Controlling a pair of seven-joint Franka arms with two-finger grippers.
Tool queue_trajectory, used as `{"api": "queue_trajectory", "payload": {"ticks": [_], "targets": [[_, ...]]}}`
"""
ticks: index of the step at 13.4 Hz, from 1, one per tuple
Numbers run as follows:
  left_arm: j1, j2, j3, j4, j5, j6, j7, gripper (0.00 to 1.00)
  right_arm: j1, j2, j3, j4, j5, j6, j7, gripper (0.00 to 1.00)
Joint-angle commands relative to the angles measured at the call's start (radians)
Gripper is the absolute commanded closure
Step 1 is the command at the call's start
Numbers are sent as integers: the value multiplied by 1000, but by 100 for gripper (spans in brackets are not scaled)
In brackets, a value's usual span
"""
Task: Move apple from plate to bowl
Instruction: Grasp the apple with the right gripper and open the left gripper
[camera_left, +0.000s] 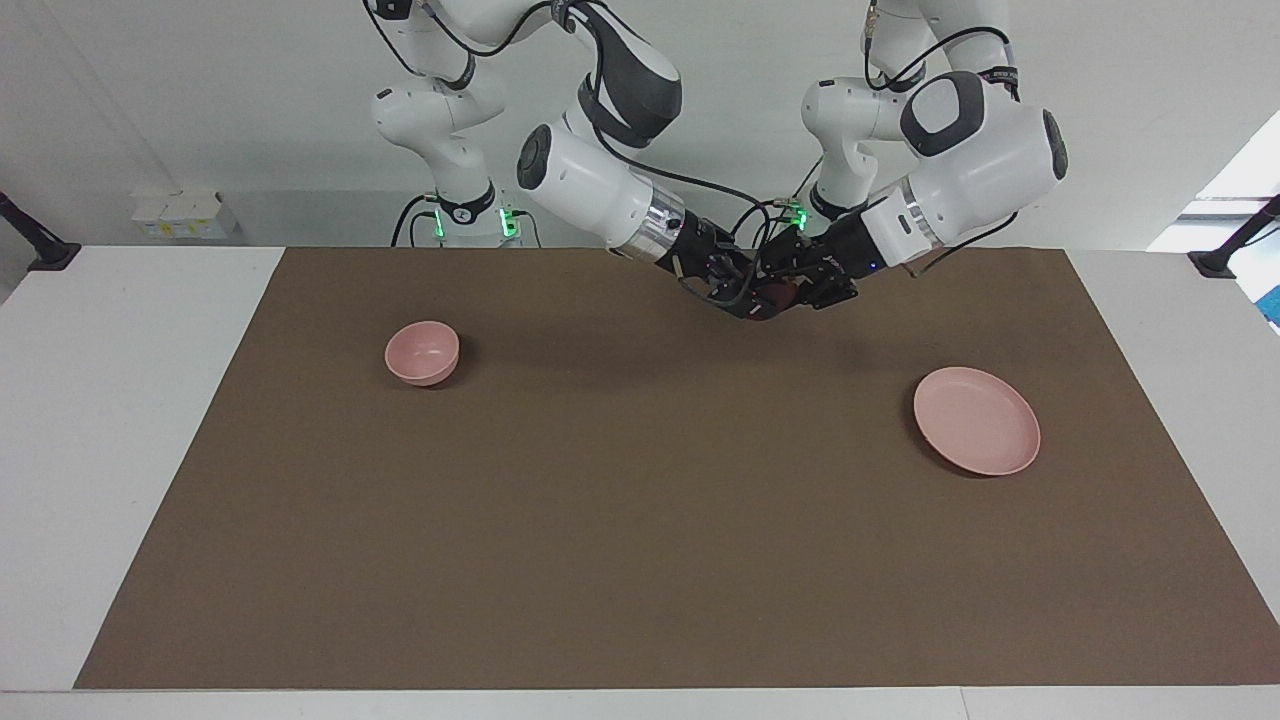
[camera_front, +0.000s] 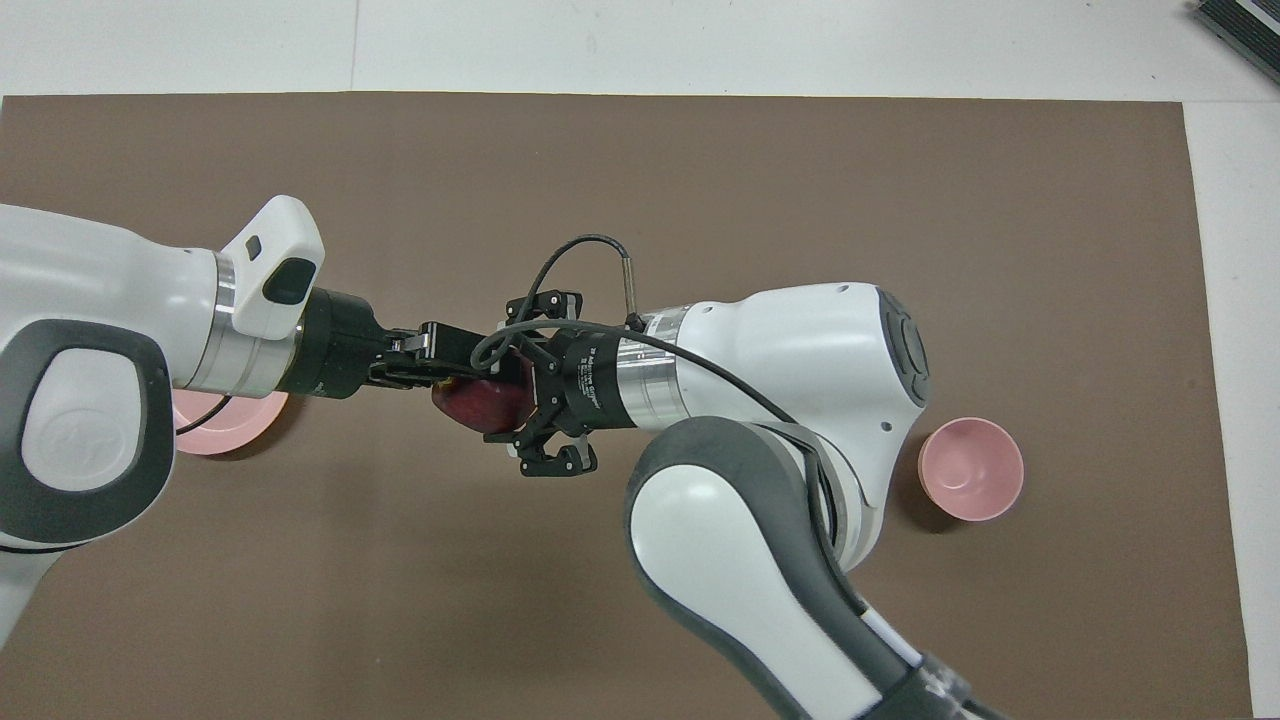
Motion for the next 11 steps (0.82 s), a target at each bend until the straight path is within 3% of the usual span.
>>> {"api": "queue_trajectory", "payload": {"ticks": [1, 5, 8, 11], "targets": [[-39, -35, 10, 0, 4, 10, -141, 1, -22, 1, 1, 22, 2, -3, -12, 100], [-44, -35, 2, 79, 243, -21, -298, 0, -80, -31, -2, 20, -95, -133, -14, 100], [-27, -54, 15, 120, 319, -86, -298, 0, -138, -62, -2, 22, -186, -224, -21, 100], [-21, -80, 24, 155, 580, -171, -286, 0, -181, -115, -2, 22, -332, -328, -145, 100]]}}
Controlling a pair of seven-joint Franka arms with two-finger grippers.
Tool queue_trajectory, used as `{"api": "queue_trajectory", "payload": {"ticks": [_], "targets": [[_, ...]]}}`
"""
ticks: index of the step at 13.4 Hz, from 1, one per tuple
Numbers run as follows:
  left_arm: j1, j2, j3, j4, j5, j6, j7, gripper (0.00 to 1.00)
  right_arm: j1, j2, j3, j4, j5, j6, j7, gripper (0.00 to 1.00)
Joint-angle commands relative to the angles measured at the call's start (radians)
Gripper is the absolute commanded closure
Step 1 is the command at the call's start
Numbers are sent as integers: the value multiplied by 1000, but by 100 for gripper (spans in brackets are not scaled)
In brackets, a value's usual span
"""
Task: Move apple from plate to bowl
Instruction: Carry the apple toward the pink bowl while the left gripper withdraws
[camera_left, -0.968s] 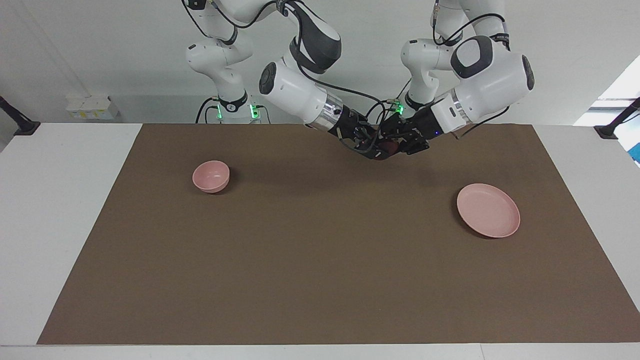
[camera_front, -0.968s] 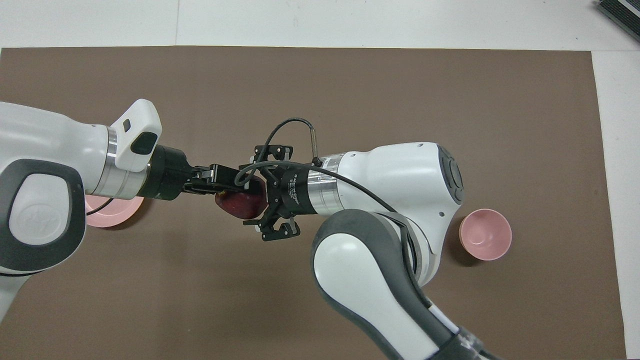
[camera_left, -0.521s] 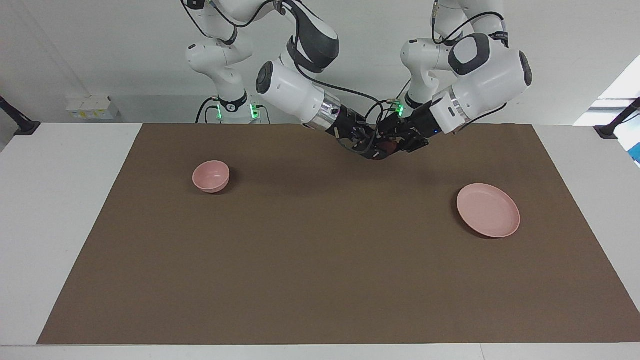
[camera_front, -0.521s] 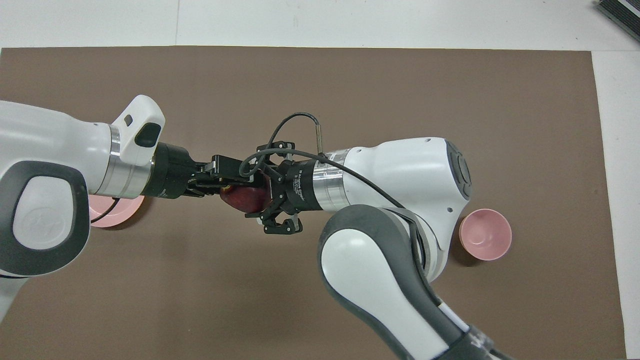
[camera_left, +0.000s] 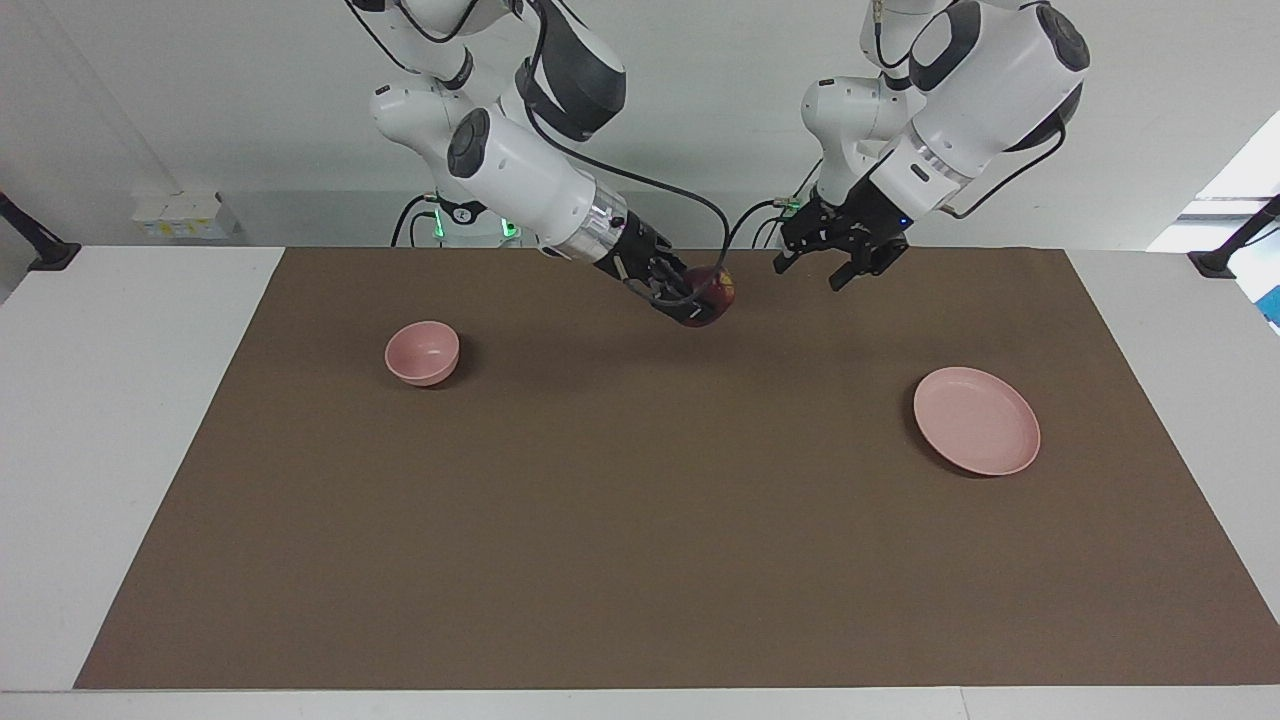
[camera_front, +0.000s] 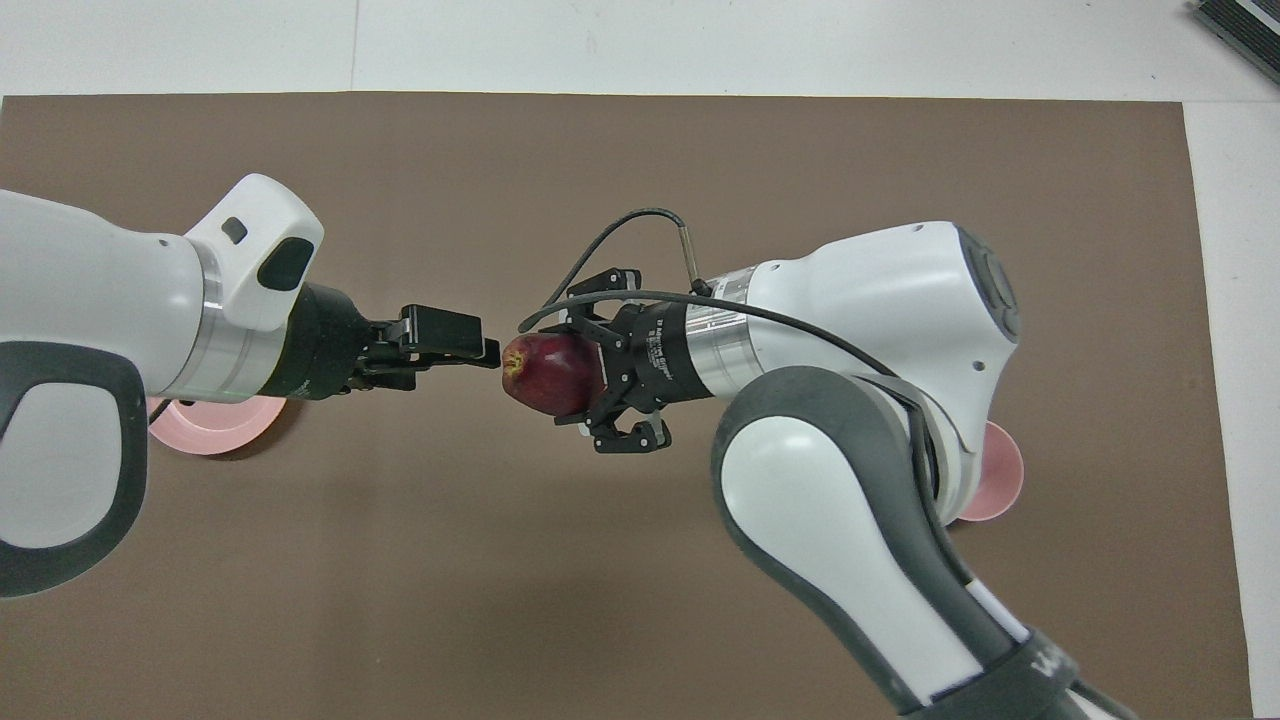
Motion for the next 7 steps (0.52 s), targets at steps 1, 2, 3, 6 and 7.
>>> {"api": "queue_trajectory", "payload": {"ticks": [1, 2, 3, 6, 7], "targets": [[4, -36, 5, 19, 193, -71, -3, 0, -46, -61, 3, -8, -95, -86, -121, 100], [16, -37, 11, 19, 241, -80, 2, 0, -71, -79, 3, -8, -131, -115, -179, 100], [21, -37, 15, 19, 289, -91, 29, 0, -97, -93, 3, 0, -179, -149, -245, 100], [38, -45, 56, 19, 358, -123, 205, 0, -175, -105, 5, 44, -297, -296, -455, 100], [42, -53, 73, 18, 358, -138, 252, 0, -195, -104, 3, 58, -320, -339, -520, 100]]}}
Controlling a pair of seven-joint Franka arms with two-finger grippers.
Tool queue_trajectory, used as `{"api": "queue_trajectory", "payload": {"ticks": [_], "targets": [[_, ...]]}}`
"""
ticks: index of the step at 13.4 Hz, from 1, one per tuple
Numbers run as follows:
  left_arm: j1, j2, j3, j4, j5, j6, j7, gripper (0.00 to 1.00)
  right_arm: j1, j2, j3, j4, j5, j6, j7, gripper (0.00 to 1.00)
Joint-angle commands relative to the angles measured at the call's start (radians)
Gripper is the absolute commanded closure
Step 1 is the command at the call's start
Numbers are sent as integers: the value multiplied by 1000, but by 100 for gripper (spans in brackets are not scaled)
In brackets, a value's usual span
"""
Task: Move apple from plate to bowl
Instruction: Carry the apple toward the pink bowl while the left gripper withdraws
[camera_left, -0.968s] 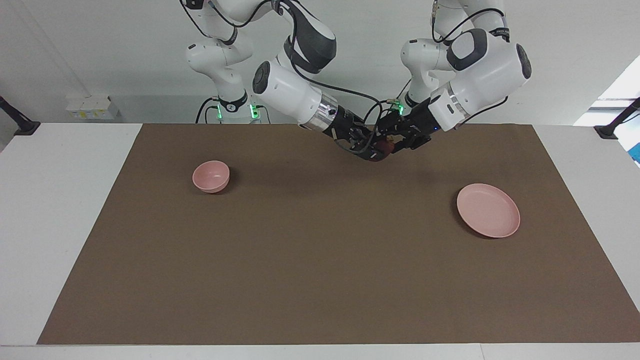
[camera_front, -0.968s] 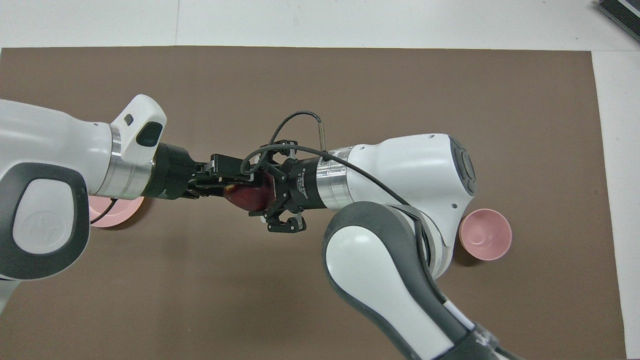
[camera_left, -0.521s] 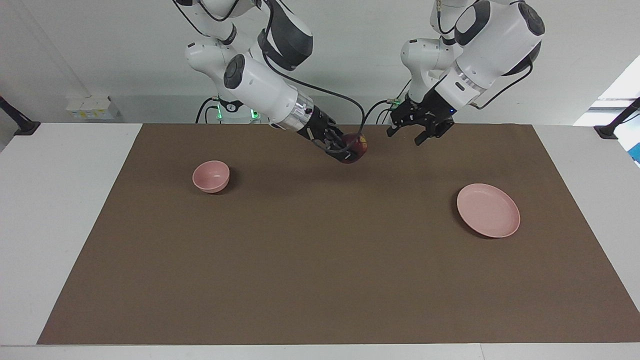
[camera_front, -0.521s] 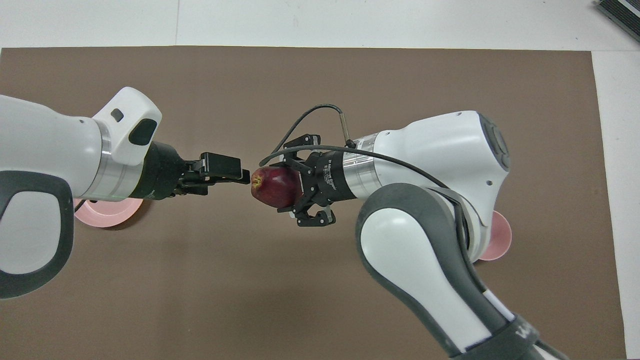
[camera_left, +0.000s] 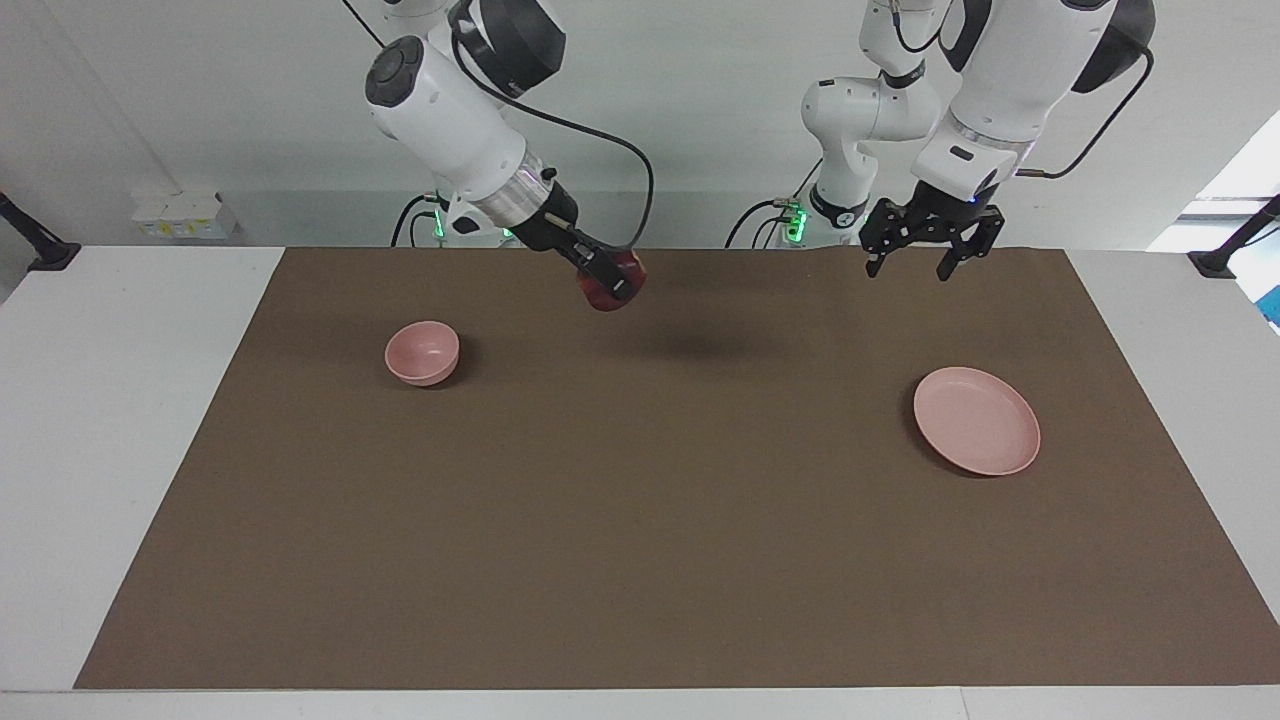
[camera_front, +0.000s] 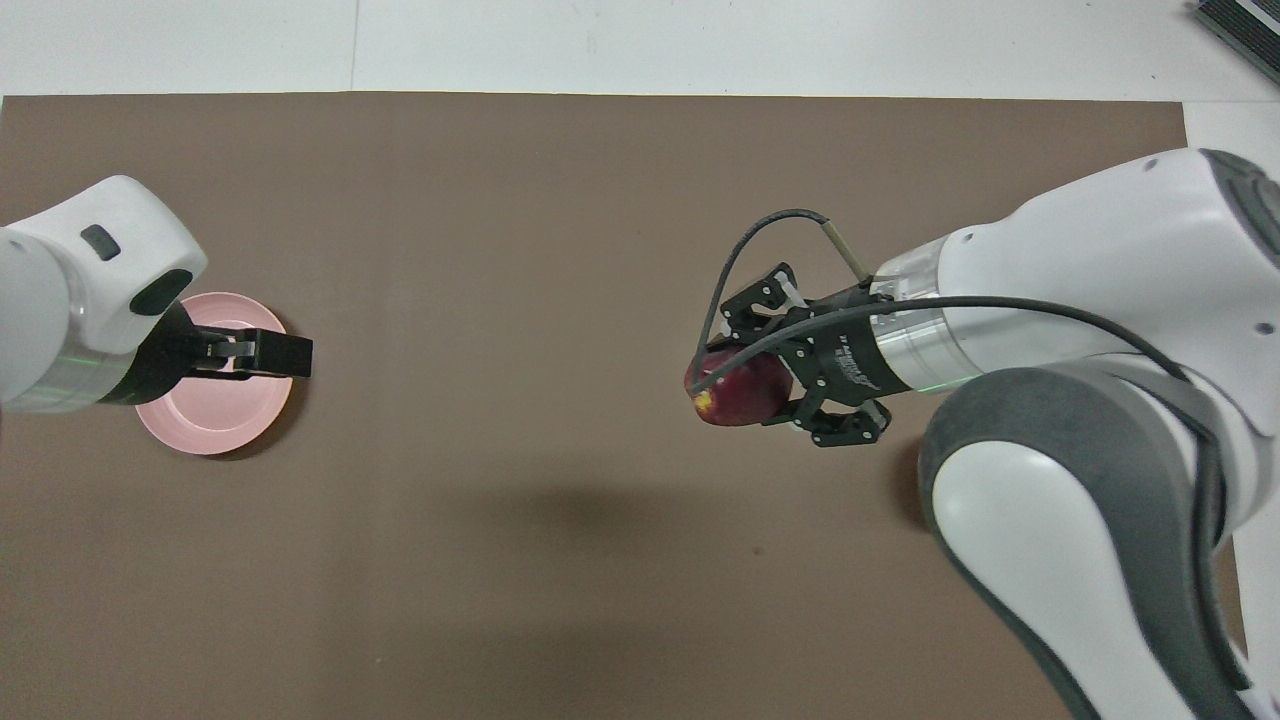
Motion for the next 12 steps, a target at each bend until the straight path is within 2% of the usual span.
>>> {"api": "queue_trajectory", "payload": {"ticks": [1, 4, 6, 9, 12], "targets": [[25, -29, 36, 1, 25, -59, 126, 0, -64, -2, 8, 38, -85, -96, -174, 100], [77, -29, 48, 14, 25, -67, 181, 0, -90, -11, 6, 36, -229, -115, -341, 100], [137, -32, 50, 14, 25, -125, 239, 0, -103, -33, 6, 4, -313, -113, -465, 100], [145, -32, 56, 28, 16, -121, 221, 0, -158, -94, 6, -120, -448, -44, -668, 100], [148, -31, 66, 70, 14, -118, 216, 0, -217, -142, 6, -250, -490, 41, -818, 100]]}}
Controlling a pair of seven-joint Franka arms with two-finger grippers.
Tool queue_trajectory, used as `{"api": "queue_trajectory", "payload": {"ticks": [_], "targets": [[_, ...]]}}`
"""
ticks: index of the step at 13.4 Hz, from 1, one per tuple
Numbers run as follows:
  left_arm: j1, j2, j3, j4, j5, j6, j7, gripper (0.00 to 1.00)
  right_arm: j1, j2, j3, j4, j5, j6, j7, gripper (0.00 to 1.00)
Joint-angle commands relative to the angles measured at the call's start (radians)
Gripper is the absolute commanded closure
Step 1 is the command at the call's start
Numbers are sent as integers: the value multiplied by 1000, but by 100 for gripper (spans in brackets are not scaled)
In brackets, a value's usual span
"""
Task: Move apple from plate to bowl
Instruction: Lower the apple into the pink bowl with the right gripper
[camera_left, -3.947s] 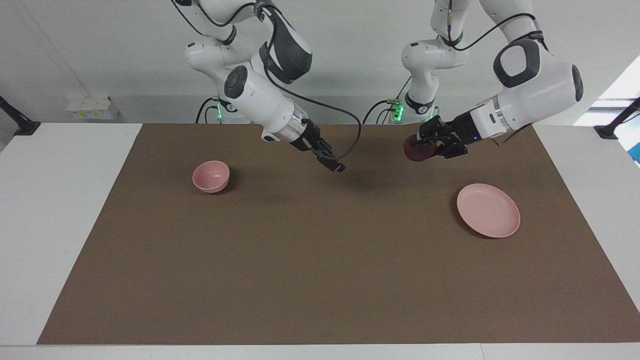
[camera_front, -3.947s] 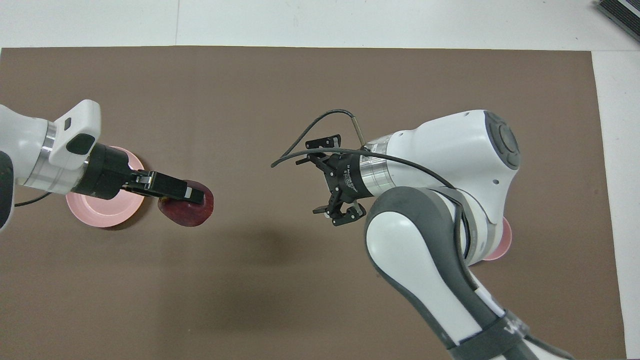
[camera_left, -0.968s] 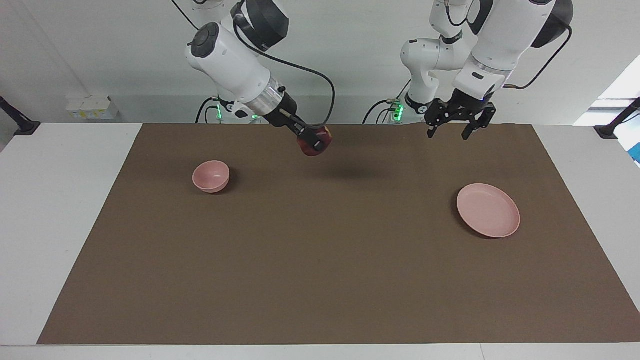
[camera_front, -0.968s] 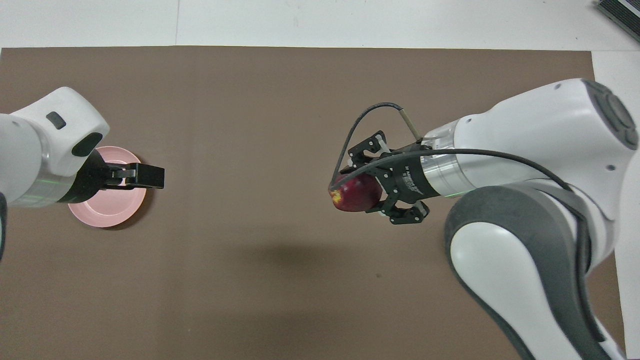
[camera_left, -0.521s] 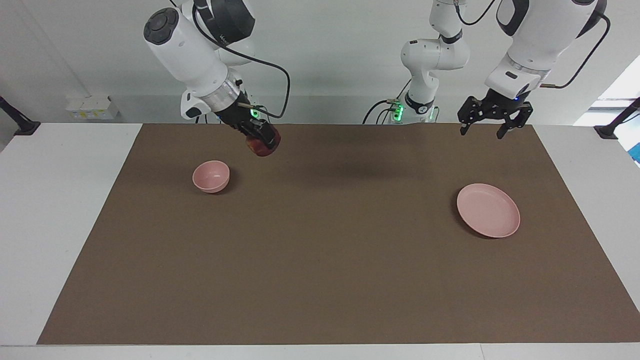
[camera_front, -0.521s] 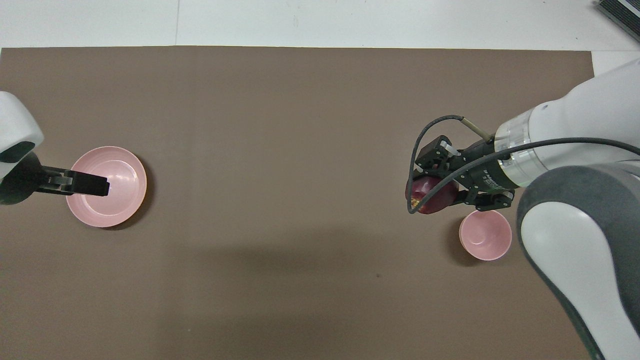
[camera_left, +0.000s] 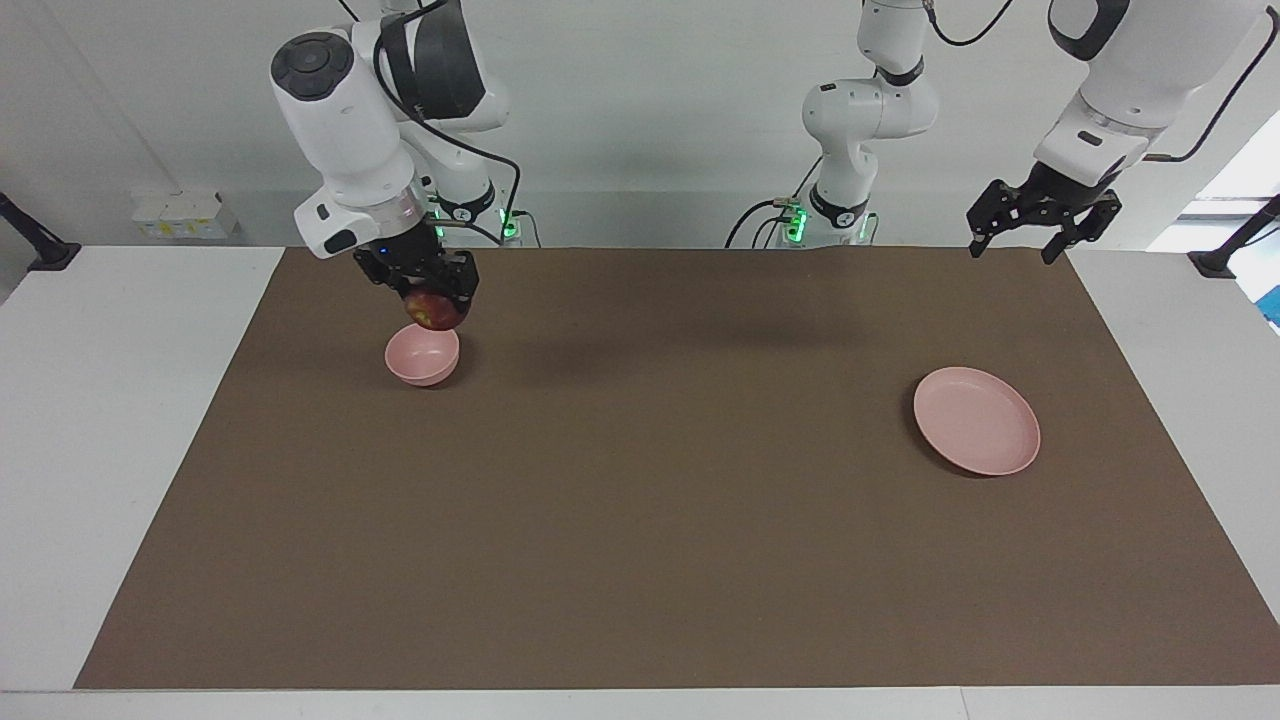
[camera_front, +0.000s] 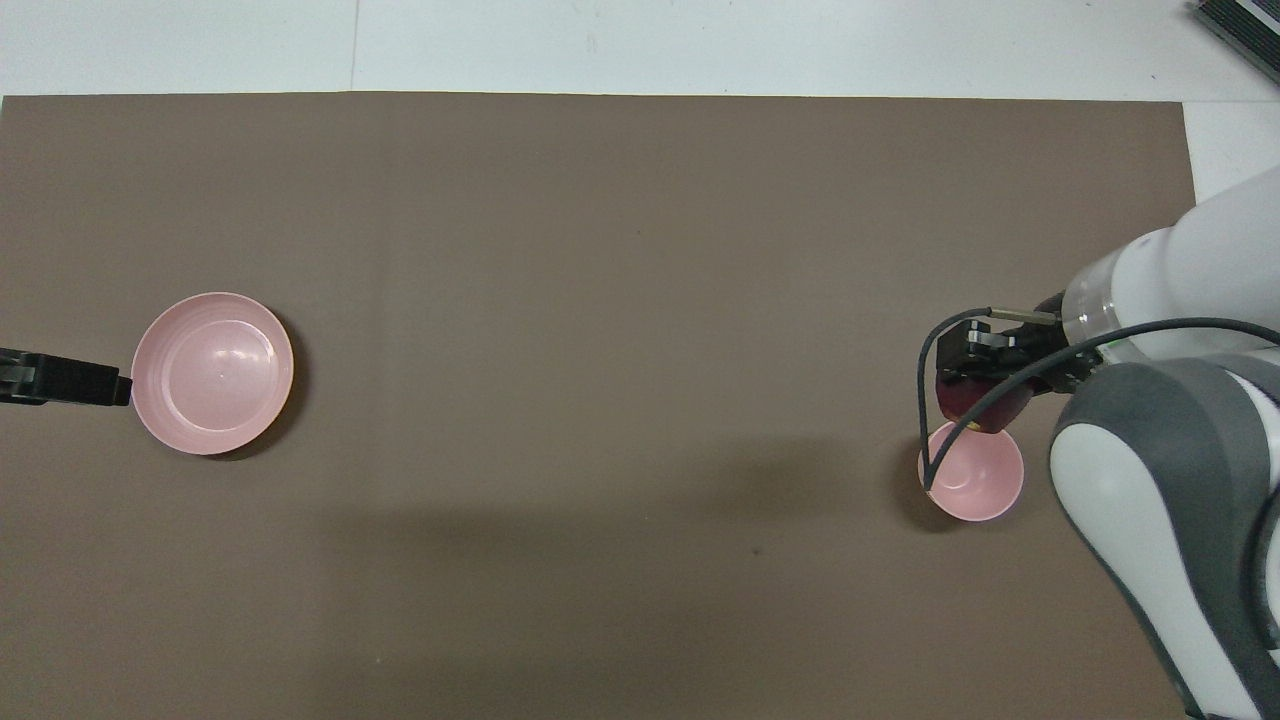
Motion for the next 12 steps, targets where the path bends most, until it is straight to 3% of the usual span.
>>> {"api": "queue_trajectory", "payload": {"ticks": [1, 7, 12], "targets": [[0, 2, 22, 51, 6, -22, -4, 0, -43, -79, 9, -158, -36, 93, -96, 100], [-3, 3, 22, 56, 9, -33, -4, 0, -75, -104, 9, -440, -37, 326, -90, 100], [-3, 2, 22, 56, 9, -35, 2, 0, -125, -102, 9, -612, -37, 527, -108, 100]]}}
